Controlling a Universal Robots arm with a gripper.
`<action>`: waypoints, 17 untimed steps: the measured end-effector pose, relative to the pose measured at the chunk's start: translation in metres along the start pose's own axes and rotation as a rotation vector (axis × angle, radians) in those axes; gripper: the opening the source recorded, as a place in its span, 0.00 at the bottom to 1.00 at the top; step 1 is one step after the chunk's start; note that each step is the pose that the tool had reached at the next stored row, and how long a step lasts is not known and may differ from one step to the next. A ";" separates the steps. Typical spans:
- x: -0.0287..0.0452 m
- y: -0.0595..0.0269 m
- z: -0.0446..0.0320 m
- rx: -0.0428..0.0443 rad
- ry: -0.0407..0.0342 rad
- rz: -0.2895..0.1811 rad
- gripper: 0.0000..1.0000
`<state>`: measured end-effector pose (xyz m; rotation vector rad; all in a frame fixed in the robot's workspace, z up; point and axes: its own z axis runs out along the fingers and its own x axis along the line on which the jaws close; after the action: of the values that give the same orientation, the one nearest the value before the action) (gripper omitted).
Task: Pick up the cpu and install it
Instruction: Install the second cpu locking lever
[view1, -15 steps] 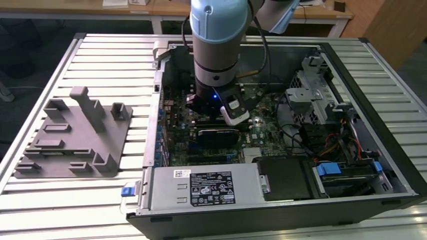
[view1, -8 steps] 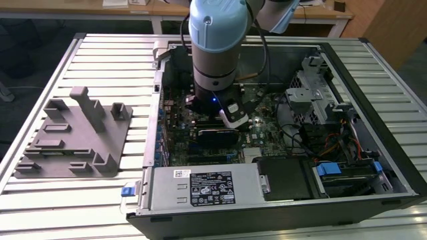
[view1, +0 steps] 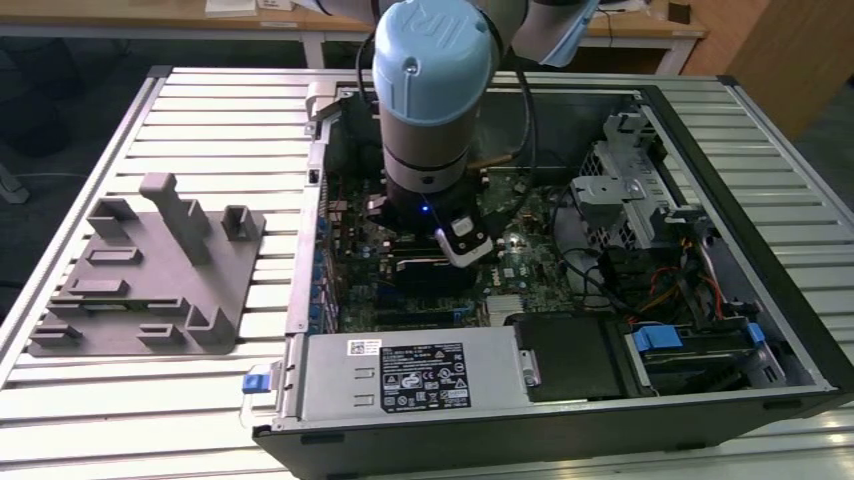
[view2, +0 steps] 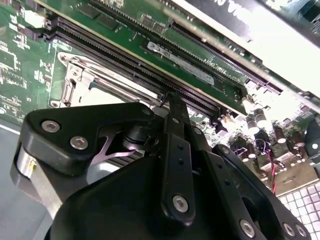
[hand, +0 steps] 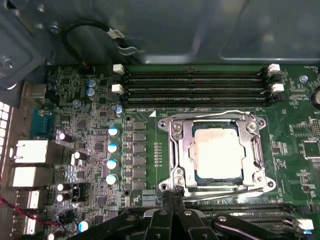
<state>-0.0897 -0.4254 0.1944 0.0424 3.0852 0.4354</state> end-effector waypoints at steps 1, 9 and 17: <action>0.0004 -0.0002 0.0007 -0.0047 0.0002 0.000 0.11; 0.0024 -0.0009 0.0033 -0.0155 0.0011 -0.002 0.11; 0.0053 0.0020 0.0050 -0.0156 0.0011 -0.002 0.11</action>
<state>-0.0948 -0.4220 0.1900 0.0384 3.0823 0.4595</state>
